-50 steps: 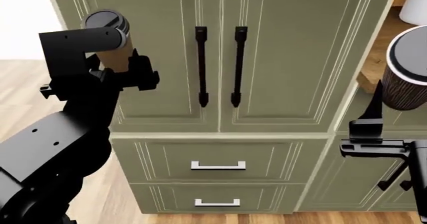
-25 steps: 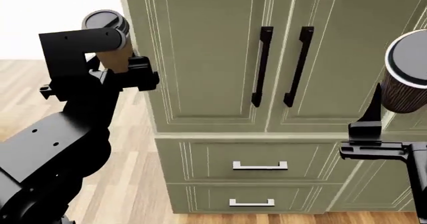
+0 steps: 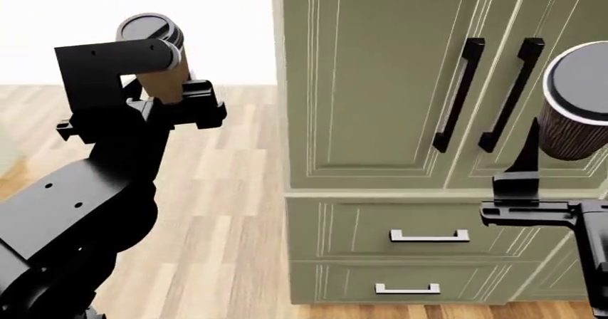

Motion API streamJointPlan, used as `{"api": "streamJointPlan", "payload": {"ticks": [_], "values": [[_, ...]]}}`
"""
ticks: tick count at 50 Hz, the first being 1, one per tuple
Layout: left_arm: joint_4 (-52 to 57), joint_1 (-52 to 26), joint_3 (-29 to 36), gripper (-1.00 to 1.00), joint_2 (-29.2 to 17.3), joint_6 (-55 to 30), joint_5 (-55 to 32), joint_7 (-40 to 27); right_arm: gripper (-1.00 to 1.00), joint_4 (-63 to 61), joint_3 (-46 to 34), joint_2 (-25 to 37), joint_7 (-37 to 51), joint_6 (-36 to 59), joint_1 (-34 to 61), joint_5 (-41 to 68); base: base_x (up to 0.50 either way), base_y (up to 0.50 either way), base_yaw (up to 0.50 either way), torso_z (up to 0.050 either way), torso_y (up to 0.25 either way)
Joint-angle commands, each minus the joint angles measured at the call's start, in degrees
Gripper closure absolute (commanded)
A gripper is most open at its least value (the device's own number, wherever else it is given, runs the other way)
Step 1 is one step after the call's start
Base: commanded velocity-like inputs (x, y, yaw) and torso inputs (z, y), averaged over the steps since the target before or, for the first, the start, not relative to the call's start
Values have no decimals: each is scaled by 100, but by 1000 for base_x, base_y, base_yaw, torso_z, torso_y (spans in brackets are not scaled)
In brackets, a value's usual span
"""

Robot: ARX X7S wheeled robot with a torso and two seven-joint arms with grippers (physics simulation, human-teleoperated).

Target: Move the drinks to the dining counter.

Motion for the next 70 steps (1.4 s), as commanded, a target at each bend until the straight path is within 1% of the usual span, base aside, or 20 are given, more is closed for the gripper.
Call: {"api": "streamJointPlan", "payload": {"ticks": [1,24,26,27,29,32,40,50,70], "values": [[-1,8,-6,100,-18,50,-72,-68,100,-5,39,-7,-1,69,127,-70,-1,500,0,0,0],[-20,12,16,100,-53,78,-137,-127,100,-27,-75,57,45,39,181,-72,-1,500,0,0,0],[-11,2,22,100,-55,69,-146,-137,100,-39,-117,-19,88,184,224,-93,-1,500,0,0,0],[-11,3,16,100,-56,71,-152,-140,100,-68,-150,-97,165,420,351,-56,-1,500,0,0,0],[-15,3,19,100,-65,71,-157,-142,100,-77,-295,-193,127,580,568,-29,-1,500,0,0,0],[-16,-6,7,100,-68,71,-170,-156,100,-72,-419,-200,166,569,690,18,-1,500,0,0,0],[-53,-39,50,100,-77,98,-175,-154,100,-15,-449,-223,160,528,745,87,-1,500,0,0,1],[-42,-36,75,100,-97,105,-200,-181,100,-2,-498,-90,154,350,603,-27,-1,500,0,0,0],[-13,-35,78,100,-124,109,-278,-241,100,-24,-557,-87,190,382,677,19,-1,500,0,0,1]]}}
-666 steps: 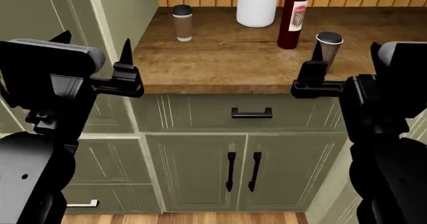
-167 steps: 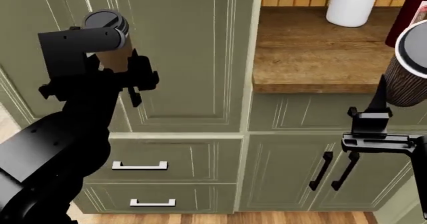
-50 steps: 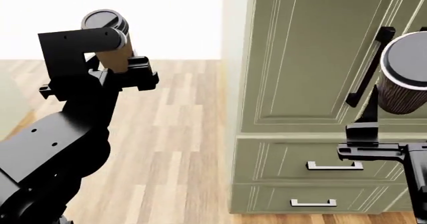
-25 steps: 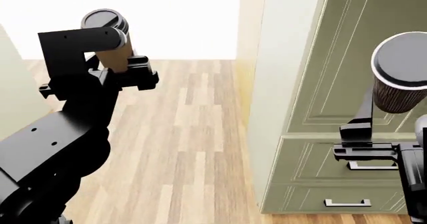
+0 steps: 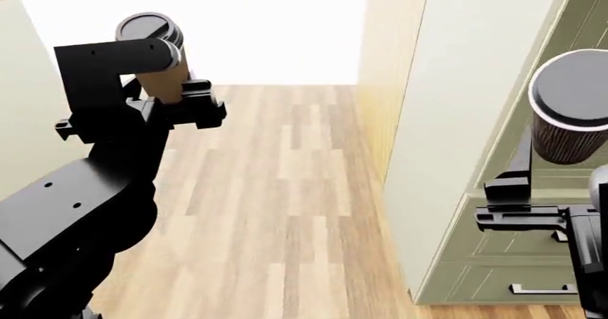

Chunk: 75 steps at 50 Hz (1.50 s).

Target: Move the drinks to the dining counter.

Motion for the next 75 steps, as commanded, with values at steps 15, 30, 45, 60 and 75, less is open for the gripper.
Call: {"api": "streamJointPlan", "payload": {"ticks": [15,30,45,60,75], "values": [[1312,-527,-1680,100,-522,-1663,-1447,-987,100,435,34,-552,-461,-9,255,10,-1,500,0,0,1],[1475,-585,-3022,100,-1479,-2042,-4690,-3385,100,783,-100,-1559,-707,520,748,106,-1,500,0,0,1],[1486,-481,-2675,100,-1436,-1770,-4079,-2910,100,795,-137,-1593,-735,479,645,19,-1,500,0,1,1],[1459,-426,-2446,100,-1467,-1568,-3831,-2746,100,829,-183,-1616,-755,509,585,-73,-1,500,0,0,0],[1428,-377,-2313,100,-1515,-1399,-3715,-2661,100,894,-280,-1762,-627,803,692,-59,46,500,0,0,1]]}}
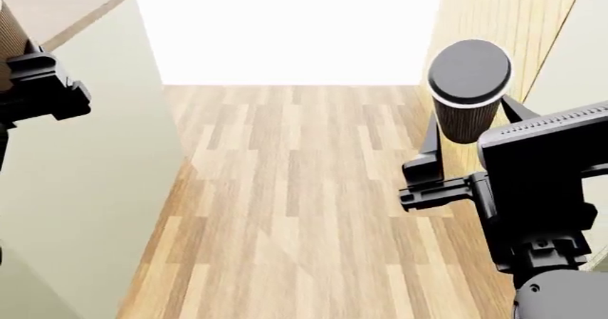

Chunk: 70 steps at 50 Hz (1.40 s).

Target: Move the drinks to the dining counter.

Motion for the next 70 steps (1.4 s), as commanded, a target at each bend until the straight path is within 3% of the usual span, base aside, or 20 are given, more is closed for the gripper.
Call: {"api": "streamJointPlan", "payload": {"ticks": [1,27,70], "values": [[-25,16,97,100,-35,146,26,2,100,56,-3,-97,69,244,74,-98,163,500,0,0,0],[-66,179,399,100,-51,421,409,234,100,123,-85,-55,291,416,-20,-165,170,501,0,0,1],[-88,118,518,100,-217,579,167,38,100,76,-80,-58,283,478,-36,-165,159,501,0,0,1]]}}
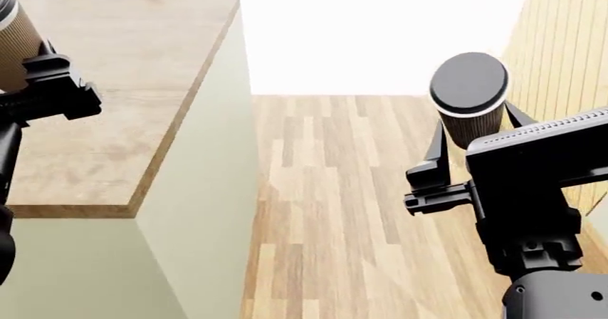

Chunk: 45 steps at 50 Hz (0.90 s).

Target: Move the drinks to the dining counter.

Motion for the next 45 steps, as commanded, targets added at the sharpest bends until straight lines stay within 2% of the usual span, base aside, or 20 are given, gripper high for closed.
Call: {"api": "streamJointPlan", "payload": {"ticks": [1,45], "values": [[-3,4,38,100,-31,90,-51,-48,100,-30,75,26,-9,56,11,-77,146,501,0,0,0],[-32,-32,187,100,-159,257,-171,-170,100,-65,106,18,-72,82,24,-53,146,501,0,0,1]]}}
